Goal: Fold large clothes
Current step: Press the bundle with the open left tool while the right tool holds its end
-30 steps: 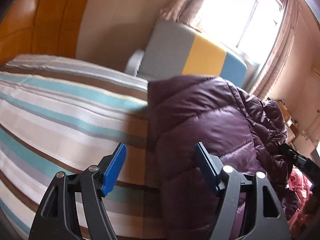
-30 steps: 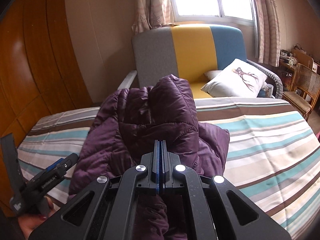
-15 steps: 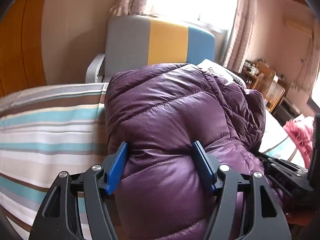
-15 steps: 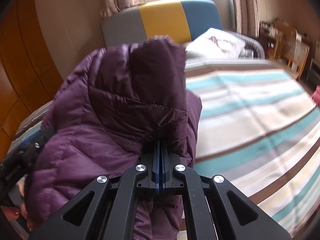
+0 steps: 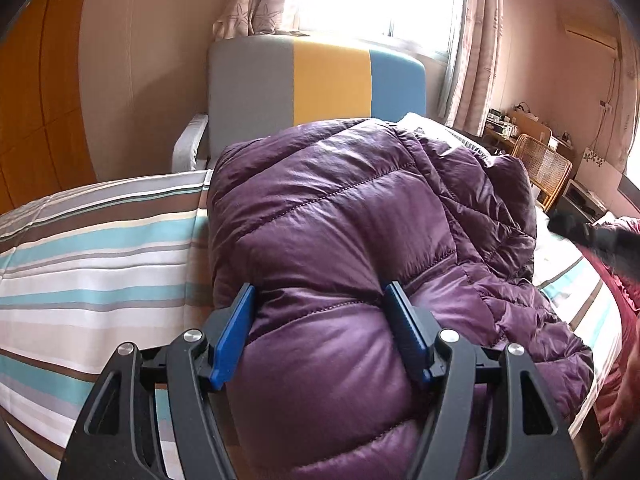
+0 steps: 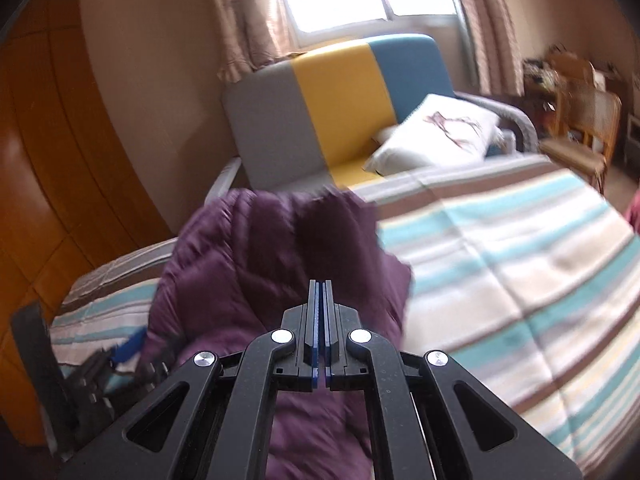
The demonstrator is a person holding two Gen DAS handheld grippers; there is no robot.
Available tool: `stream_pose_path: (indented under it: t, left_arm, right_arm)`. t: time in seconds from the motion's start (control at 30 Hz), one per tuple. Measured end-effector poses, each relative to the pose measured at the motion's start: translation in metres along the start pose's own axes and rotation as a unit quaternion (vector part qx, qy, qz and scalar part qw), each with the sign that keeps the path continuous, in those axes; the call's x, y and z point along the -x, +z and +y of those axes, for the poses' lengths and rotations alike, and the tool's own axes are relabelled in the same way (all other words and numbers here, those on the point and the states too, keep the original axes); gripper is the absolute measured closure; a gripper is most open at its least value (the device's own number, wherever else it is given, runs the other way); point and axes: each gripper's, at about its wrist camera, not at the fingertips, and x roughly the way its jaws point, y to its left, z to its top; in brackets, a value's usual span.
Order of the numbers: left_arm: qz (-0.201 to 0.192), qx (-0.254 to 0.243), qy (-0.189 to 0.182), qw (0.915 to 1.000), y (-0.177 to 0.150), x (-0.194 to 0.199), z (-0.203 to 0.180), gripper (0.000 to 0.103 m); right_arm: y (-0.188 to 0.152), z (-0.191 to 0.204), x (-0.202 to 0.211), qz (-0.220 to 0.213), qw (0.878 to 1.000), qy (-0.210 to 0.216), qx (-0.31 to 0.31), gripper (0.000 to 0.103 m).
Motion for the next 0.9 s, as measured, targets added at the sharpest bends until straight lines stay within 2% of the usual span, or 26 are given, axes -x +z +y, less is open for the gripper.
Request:
stream_pose_path:
  t: [0.1, 0.23, 0.33, 0.5, 0.83, 0.9]
  left_arm:
    - [0.004, 0.000, -0.004, 1.0000, 0.001, 0.000, -0.001, 0.036]
    - [0.008, 0.001, -0.006, 1.0000, 0.001, 0.000, -0.003, 0.033]
    - [0.008, -0.002, -0.011, 0.9999, 0.002, 0.000, -0.005, 0.031]
    - [0.003, -0.012, -0.013, 0.9998, 0.000, -0.002, -0.012, 0.027]
    - [0.006, -0.024, -0.010, 0.9997, -0.001, -0.006, -0.024, 0.026]
    - [0.011, -0.012, -0.015, 0.9998, 0.003, -0.003, -0.021, 0.026]
  right_arm:
    - [0.015, 0.021, -0.025, 0.014, 0.999, -0.011, 0.047, 0.102]
    - [0.018, 0.027, -0.059, 0.031, 0.993, -0.067, 0.089, 0.102]
    - [0.012, 0.008, -0.074, 0.044, 0.995, -0.072, 0.062, 0.102]
    - [-0.007, -0.020, -0.102, 0.070, 0.996, -0.051, 0.015, 0.102]
    - [-0.020, -0.032, -0.124, 0.074, 0.995, -0.059, 0.013, 0.103]
    - [-0.019, -0.032, -0.121, 0.074, 0.995, -0.059, 0.012, 0.103]
